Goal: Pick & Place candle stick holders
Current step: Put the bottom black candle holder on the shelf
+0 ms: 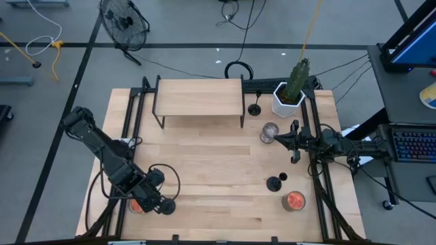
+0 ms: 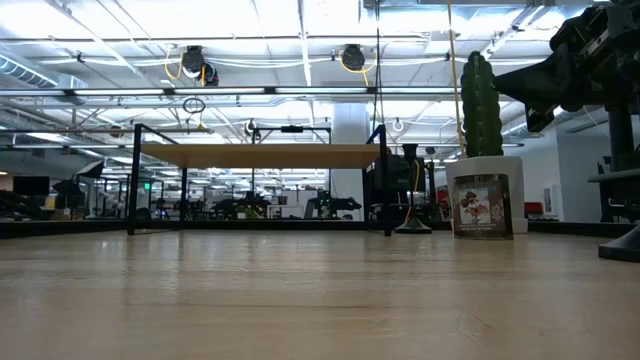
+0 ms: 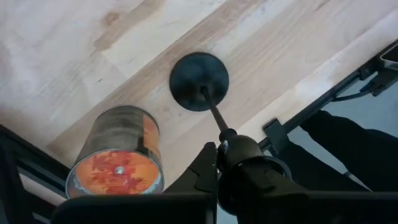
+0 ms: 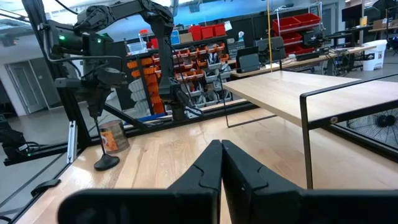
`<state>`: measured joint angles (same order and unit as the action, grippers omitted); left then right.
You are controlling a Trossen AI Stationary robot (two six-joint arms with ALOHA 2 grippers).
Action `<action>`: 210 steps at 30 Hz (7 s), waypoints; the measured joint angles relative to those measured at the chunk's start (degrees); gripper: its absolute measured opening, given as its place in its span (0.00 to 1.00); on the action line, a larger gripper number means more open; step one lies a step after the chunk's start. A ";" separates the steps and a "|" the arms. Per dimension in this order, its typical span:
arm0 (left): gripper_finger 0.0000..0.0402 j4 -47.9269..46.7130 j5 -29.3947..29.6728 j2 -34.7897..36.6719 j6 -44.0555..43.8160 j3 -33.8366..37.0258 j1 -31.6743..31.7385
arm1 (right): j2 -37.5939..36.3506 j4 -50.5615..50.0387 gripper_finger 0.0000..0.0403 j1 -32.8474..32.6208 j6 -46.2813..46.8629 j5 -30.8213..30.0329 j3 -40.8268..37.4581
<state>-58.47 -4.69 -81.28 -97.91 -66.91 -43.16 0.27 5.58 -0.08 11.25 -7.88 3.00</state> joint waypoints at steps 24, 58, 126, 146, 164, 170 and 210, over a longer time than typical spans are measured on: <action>0.05 8.49 2.30 4.80 5.53 0.38 11.90 | 0.00 0.17 0.00 -0.02 -0.20 0.13 0.00; 0.05 -6.99 14.75 6.10 32.09 -28.28 40.23 | 0.01 0.20 0.00 -0.01 -0.13 0.17 -0.01; 0.05 -31.52 3.09 -13.03 59.57 -52.31 91.73 | 7.10 8.69 0.00 -0.02 1.58 0.41 0.01; 0.05 -31.53 4.46 -11.13 55.74 -52.31 91.73 | 7.10 8.70 0.00 -0.02 1.77 0.44 0.01; 0.05 -31.56 6.58 -4.82 50.87 -41.94 88.76 | 7.10 8.70 0.00 -0.02 1.79 0.61 0.01; 0.05 -31.67 7.42 0.27 48.01 -39.07 88.82 | 7.10 8.70 0.00 -0.02 1.79 0.61 0.01; 0.05 -31.55 7.31 4.50 44.49 -38.94 84.13 | 7.08 8.70 0.00 -0.04 1.81 0.63 0.01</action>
<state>-90.02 2.62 -76.77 -53.42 -105.84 40.98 7.35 14.28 -0.12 13.06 -7.25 3.01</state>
